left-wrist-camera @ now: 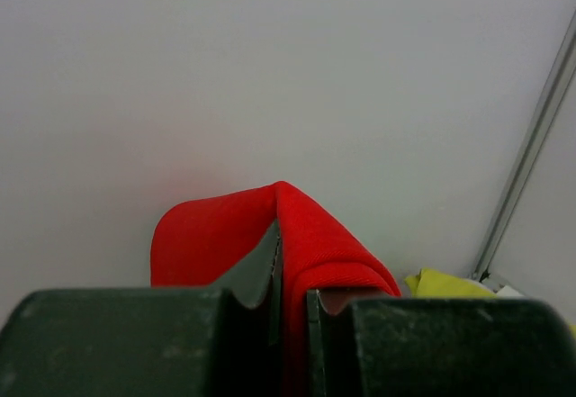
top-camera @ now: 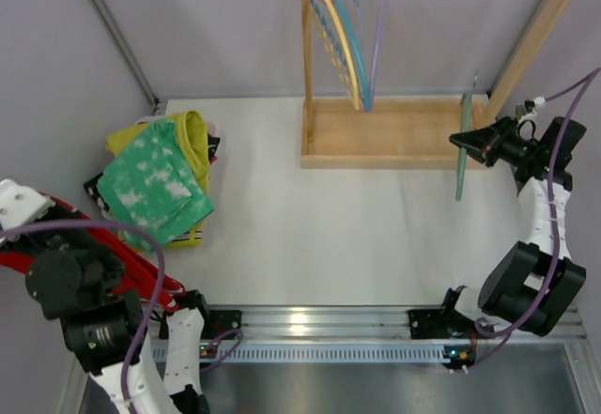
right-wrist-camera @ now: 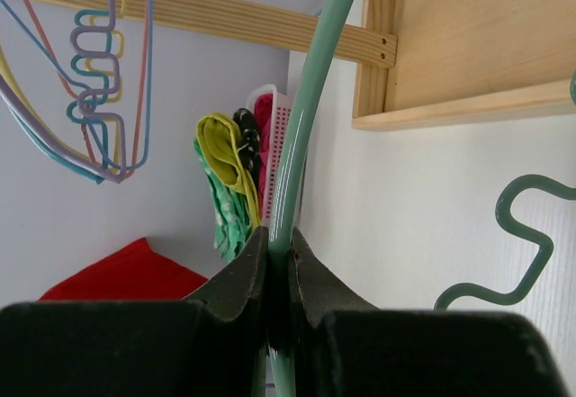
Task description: Remove the trousers from the hanger
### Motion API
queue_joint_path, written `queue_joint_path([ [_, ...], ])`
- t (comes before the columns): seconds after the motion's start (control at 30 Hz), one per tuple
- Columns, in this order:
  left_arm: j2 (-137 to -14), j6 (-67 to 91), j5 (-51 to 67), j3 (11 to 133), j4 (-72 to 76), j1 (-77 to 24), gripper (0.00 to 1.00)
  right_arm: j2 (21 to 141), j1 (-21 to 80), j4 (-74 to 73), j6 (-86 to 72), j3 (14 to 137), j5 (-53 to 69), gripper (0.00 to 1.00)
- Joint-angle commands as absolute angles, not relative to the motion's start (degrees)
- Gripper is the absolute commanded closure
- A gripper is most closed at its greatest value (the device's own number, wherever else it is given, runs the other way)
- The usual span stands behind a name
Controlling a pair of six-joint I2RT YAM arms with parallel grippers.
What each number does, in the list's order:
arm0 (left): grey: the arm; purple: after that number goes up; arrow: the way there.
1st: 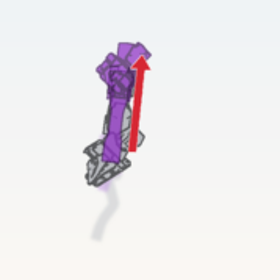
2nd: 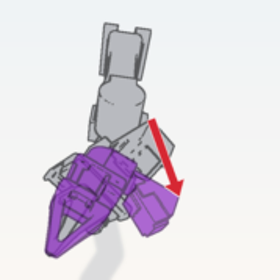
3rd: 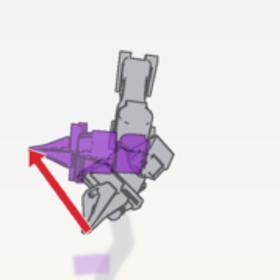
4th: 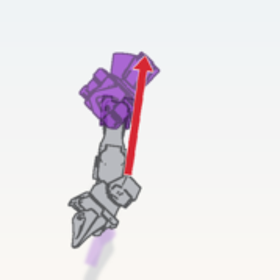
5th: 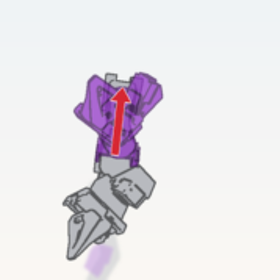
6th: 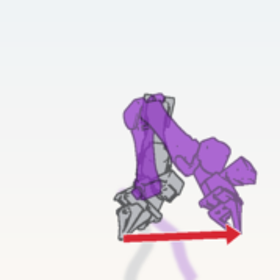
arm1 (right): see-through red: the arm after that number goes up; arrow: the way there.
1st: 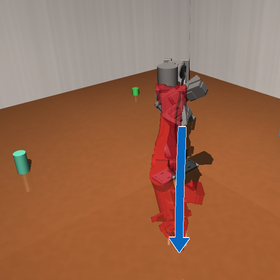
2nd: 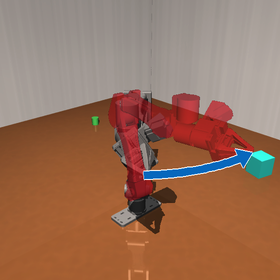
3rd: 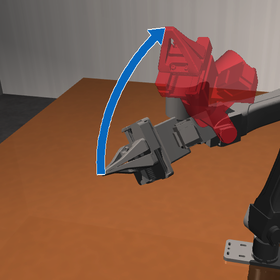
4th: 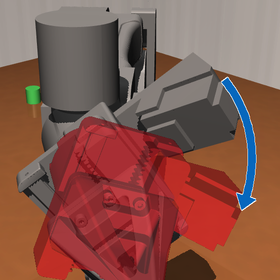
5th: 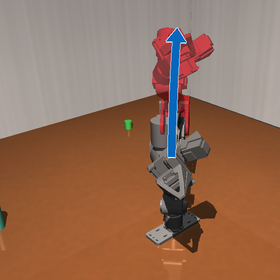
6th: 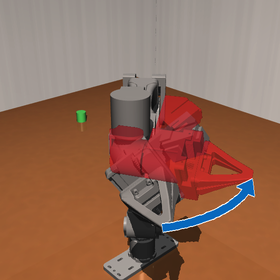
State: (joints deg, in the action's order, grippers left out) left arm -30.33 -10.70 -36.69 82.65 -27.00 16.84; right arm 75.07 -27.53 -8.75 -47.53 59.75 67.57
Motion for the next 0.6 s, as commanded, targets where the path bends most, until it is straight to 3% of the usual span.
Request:
queue_joint_path([
  [0.0,-33.2,-14.3,-31.0,76.7,-9.8,17.2,1.0,75.0,-27.1,-6.9,-45.4,64.0,69.4,1.0],
  [0.17,-39.6,-15.8,-24.4,69.0,4.5,17.2,1.0,75.1,-27.1,-6.7,-45.0,64.0,68.8,1.0],
  [0.4,-58.1,-6.6,-14.0,70.1,10.0,17.2,1.0,74.2,-27.1,-4.8,-46.2,62.6,67.7,1.0],
  [0.57,-68.5,2.3,-13.3,69.3,10.0,16.2,1.0,73.7,-27.1,-4.5,-47.8,63.0,67.2,1.0],
])
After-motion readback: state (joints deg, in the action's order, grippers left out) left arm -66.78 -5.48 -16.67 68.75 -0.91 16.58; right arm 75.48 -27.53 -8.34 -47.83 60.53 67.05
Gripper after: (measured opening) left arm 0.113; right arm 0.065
